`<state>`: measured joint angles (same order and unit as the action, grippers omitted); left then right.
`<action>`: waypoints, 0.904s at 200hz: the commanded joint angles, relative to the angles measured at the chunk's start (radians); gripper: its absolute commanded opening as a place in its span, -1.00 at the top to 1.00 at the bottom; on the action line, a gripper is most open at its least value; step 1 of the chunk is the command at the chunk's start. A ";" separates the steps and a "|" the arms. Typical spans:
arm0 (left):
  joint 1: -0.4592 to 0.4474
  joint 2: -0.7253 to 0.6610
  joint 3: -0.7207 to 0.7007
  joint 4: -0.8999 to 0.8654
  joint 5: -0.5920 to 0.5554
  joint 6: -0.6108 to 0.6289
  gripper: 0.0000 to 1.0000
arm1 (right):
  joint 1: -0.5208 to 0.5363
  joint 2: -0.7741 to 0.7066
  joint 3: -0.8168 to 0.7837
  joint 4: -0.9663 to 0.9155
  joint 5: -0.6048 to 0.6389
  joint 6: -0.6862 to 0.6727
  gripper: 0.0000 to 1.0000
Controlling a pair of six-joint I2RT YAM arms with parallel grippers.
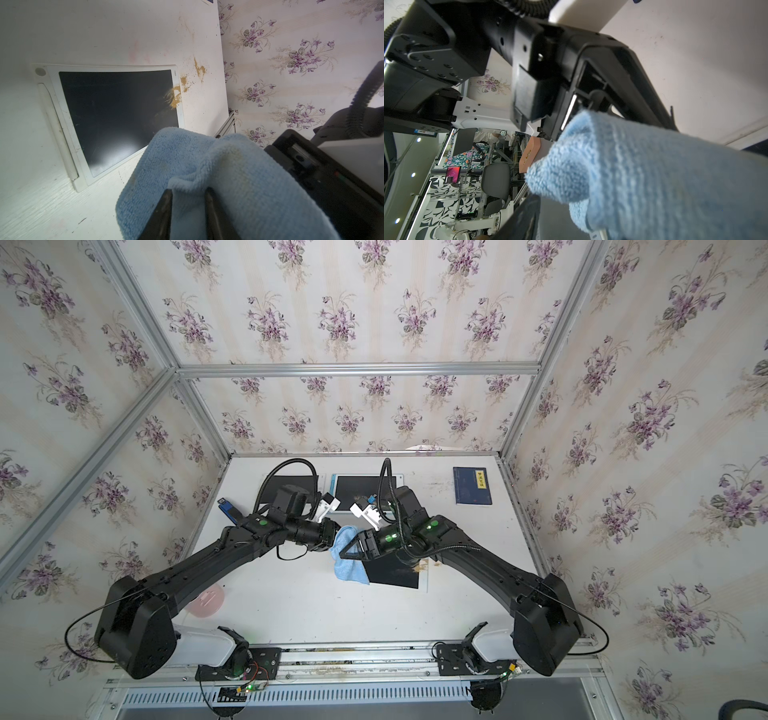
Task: Wipe the drawing tablet
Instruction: Adjust the cleaning item.
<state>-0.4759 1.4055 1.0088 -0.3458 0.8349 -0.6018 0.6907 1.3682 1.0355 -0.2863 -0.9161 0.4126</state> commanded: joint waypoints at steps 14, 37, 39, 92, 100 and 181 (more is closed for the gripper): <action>0.001 0.001 0.008 0.044 0.030 0.004 0.41 | 0.001 0.016 0.003 0.067 0.041 0.002 -0.30; 0.002 -0.003 0.010 0.047 0.037 -0.003 0.41 | 0.001 0.045 0.020 0.059 0.144 0.015 -0.32; 0.001 -0.003 0.011 0.047 0.037 -0.003 0.41 | 0.001 0.048 0.022 0.059 0.149 0.016 -0.32; 0.000 -0.018 0.004 0.077 0.074 -0.021 0.46 | 0.001 0.078 0.055 0.129 0.274 0.062 -0.48; 0.000 -0.019 0.004 0.082 0.077 -0.023 0.47 | 0.001 0.088 0.064 0.136 0.277 0.062 -0.48; 0.009 -0.019 -0.007 0.083 0.077 -0.016 0.47 | 0.001 0.133 0.085 0.172 0.258 0.091 0.20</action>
<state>-0.4652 1.3903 1.0061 -0.2546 0.8062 -0.6426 0.6933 1.5005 1.1046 -0.2543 -0.7326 0.4801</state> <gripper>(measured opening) 0.266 0.497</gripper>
